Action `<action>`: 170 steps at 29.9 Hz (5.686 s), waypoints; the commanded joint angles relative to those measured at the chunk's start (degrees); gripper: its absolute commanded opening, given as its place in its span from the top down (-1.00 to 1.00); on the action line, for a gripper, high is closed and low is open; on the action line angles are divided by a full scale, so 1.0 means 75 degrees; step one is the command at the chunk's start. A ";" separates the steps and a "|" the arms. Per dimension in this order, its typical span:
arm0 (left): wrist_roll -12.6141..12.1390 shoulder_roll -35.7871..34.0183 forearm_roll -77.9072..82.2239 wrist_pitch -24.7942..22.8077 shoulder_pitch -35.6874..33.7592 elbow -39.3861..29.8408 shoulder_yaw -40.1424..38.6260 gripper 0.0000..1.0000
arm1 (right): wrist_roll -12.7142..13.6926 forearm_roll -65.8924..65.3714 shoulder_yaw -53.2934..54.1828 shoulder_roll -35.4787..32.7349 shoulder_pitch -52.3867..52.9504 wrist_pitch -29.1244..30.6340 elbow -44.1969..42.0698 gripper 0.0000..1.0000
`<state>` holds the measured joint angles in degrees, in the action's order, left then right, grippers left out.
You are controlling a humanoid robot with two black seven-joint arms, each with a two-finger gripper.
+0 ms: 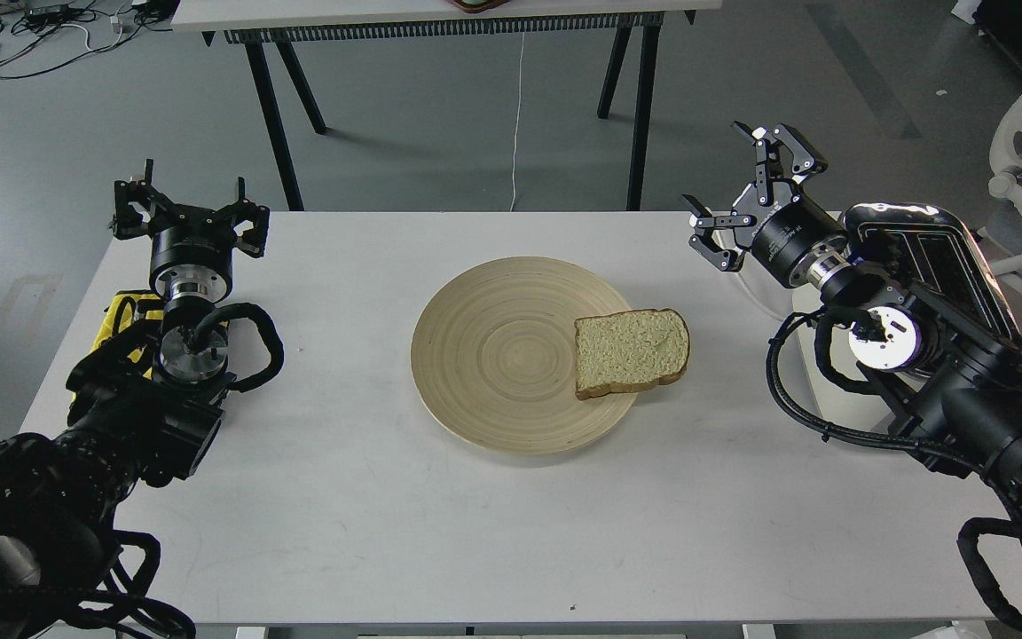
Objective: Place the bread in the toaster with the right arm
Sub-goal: 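Raise and rotate the right gripper, opening it toward the bread slice, then lower the open right gripper onto the bread slice edge in the bowl, then close the right gripper on the bread and lift it from the bowl, then carry the bread with the right gripper above the toaster slot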
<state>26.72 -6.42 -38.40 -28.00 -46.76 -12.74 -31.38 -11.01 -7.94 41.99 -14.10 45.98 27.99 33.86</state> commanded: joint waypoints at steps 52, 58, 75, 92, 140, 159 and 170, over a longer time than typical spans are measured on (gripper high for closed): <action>0.0000 0.0000 -0.0001 0.0000 0.0000 0.0000 0.0001 -1.00 | 0.1820 -0.4460 -0.5446 -0.0148 0.0607 -0.5994 0.1802 -0.97; 0.0000 0.0000 -0.0001 0.0000 0.0000 0.0000 0.0001 -1.00 | 0.1820 -0.4460 -0.5541 0.0040 0.0443 -0.5982 0.1977 -0.96; 0.0000 0.0000 -0.0001 0.0000 0.0000 0.0000 0.0001 -1.00 | 0.1820 -0.4460 -0.5552 -0.0312 0.0349 -0.5982 0.2856 -0.48; 0.0000 0.0000 -0.0001 0.0000 0.0000 0.0000 0.0001 -1.00 | 0.1703 -0.4472 -0.5541 -0.0558 0.0338 -0.5970 0.3114 0.11; 0.0000 0.0000 -0.0001 0.0000 0.0000 0.0000 0.0001 -1.00 | 0.1785 -0.4472 -0.4194 -0.2911 0.1708 -0.5982 0.5445 0.70; 0.0000 0.0000 -0.0001 0.0000 0.0000 0.0000 0.0001 -1.00 | 0.1762 -0.5197 -0.3935 -0.6978 0.1861 -0.5888 0.6524 0.70; 0.0000 0.0000 -0.0001 0.0000 0.0000 0.0000 0.0001 -1.00 | 0.1738 -0.5398 -0.4415 -0.7870 0.1732 -0.5654 0.7052 0.69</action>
<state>26.72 -6.42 -38.41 -28.00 -46.76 -12.74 -31.38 2.04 -48.38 9.73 -71.92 58.99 -15.35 86.16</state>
